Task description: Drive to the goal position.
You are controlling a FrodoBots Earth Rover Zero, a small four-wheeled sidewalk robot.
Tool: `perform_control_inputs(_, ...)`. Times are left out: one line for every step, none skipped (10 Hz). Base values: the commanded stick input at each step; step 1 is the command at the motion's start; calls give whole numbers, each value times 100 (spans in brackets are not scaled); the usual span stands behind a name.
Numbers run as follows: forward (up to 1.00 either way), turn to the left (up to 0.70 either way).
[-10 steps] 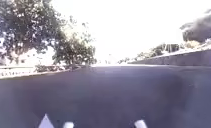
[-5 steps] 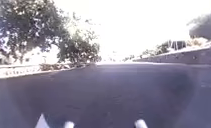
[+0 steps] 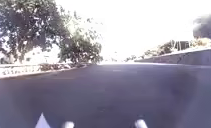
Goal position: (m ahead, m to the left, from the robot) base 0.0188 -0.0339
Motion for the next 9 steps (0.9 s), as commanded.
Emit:
perform_control_inputs(70,-35)
perform_control_inputs(70,-35)
perform_control_inputs(70,-35)
perform_control_inputs(70,-35)
perform_control_inputs(70,-35)
perform_control_inputs(70,-35)
perform_control_inputs(70,-35)
perform_control_inputs(70,-35)
perform_control_inputs(70,-35)
